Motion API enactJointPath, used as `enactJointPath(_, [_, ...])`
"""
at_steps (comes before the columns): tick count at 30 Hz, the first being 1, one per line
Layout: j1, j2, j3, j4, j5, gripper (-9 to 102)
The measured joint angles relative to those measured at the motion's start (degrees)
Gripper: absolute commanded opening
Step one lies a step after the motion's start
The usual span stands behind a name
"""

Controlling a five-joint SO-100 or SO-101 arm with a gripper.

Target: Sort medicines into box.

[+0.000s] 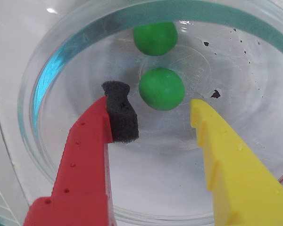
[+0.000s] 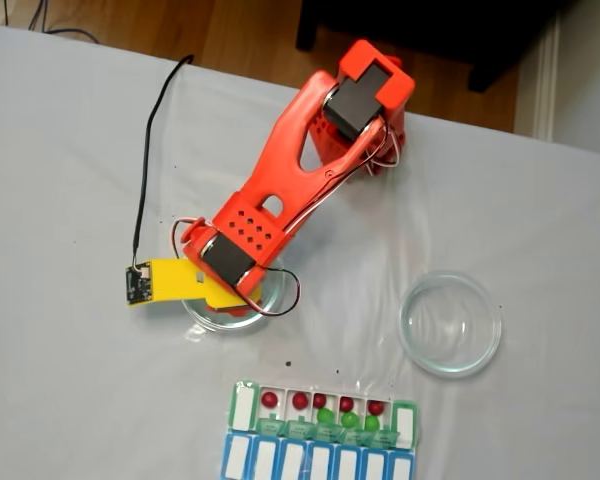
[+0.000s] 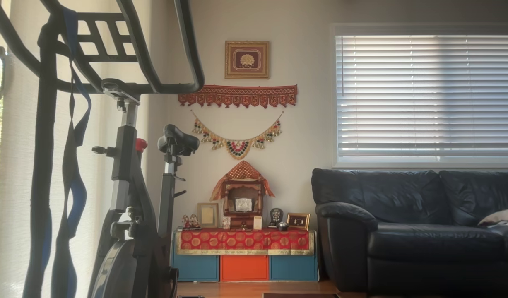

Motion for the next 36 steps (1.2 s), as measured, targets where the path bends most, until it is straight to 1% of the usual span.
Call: enactJointPath(36, [2.11,0.0,0.0,0.0,-3.34,22])
